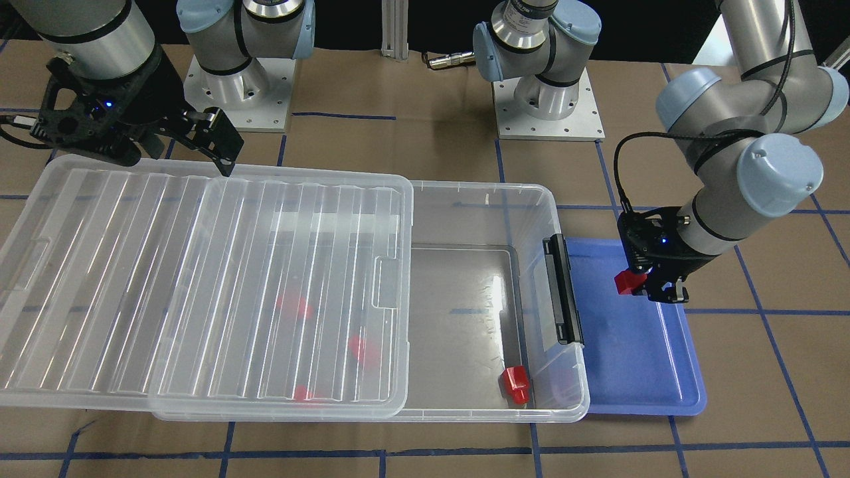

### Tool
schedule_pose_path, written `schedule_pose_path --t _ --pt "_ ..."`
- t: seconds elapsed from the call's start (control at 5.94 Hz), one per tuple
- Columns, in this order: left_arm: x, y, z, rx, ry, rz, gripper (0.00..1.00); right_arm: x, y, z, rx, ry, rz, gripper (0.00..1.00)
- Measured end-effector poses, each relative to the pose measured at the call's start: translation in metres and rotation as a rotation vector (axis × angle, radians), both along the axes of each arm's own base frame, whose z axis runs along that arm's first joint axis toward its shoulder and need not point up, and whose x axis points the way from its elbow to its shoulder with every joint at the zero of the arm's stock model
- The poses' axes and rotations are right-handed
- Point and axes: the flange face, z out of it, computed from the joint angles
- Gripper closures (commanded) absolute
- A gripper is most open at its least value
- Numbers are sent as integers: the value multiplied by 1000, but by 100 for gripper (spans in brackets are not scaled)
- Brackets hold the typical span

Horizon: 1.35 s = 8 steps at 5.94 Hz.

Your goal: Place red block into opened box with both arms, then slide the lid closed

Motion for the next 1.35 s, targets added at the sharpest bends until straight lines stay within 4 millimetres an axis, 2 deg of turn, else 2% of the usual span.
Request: schedule_pose_path --t 0.17,0.34,0.67,0.84,1.01,1.35 --pt "-15 7 36 3 2 28 99 3 1 -1 1 3 4 0" --pt "-51 10 56 -8 -2 47 99 3 0 -3 2 4 7 0" --pt "-149 10 74 -43 -11 38 99 3 0 -4 4 5 11 0" --pt "-185 7 64 -53 -11 33 99 3 0 -4 4 5 12 0" --pt "-206 1 39 -60 -4 22 99 3 0 -5 5 5 13 0" --pt "-218 -8 -42 -53 14 14 97 3 0 -7 9 5 13 0"
